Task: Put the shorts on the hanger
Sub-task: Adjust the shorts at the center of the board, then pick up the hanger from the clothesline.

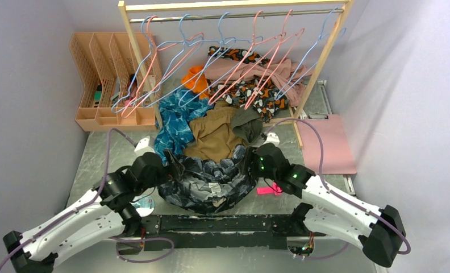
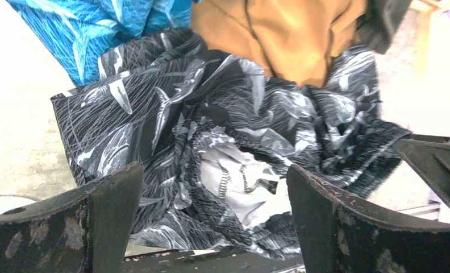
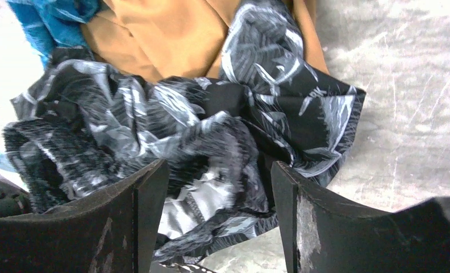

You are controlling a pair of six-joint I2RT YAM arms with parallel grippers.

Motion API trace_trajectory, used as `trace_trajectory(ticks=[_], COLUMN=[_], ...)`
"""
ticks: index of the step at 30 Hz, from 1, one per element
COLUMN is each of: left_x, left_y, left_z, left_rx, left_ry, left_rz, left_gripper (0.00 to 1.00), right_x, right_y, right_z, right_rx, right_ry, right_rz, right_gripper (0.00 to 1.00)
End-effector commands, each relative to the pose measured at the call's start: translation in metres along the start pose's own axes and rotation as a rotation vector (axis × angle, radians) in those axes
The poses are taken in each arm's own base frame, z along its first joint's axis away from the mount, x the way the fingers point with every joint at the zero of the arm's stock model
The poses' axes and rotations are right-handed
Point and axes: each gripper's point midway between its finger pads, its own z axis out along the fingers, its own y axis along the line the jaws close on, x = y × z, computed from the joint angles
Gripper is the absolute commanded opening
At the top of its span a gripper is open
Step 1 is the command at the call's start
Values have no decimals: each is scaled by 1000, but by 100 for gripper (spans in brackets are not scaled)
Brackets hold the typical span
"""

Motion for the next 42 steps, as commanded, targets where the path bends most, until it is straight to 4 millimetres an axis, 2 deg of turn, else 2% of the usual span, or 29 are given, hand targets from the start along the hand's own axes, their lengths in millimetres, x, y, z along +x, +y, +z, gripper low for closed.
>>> trace_trajectory(ticks=[1, 4, 7, 11, 15, 19, 22, 26, 30, 34, 42], left_x=[-18, -27, -39, -55, -69, -77, -79, -78, -80, -81, -74], left_y=[-4, -9, -12, -23, -32, -31, -33, -36, -35, -41, -37], left_z=[-26, -40, -53, -67, -78, -79, -77, -73, -71, -68, -59], left_rx=[-5, 13, 33, 114, 184, 176, 173, 166, 148, 176, 161], left_ry=[-17, -26, -55, -115, -182, -222, -226, -215, -220, -234, -217], left_rz=[-26, -36, -26, 20, 54, 63, 83, 139, 182, 208, 245], left_gripper=[99, 99, 99, 99, 97, 96, 96, 95, 95, 95, 95], right_x=[-21, -30, -56, -114, -184, -244, -274, -291, -297, -300, -310], right_y=[12, 13, 36, 65, 82, 91, 91, 78, 47, 17, -32], right_z=[-19, -33, -60, -107, -145, -153, -150, -154, -156, -131, -119], right_rx=[-22, -11, -97, -175, -107, 29, 133, 223, 322, 353, 339], right_ry=[-13, -4, -54, -206, -348, -457, -527, -606, -656, -600, -620], right_rz=[-51, -88, -99, -128, -182, -215, -212, -149, -107, -52, 80], right_gripper=[71, 71, 71, 70, 70, 70, 69, 68, 68, 68, 68])
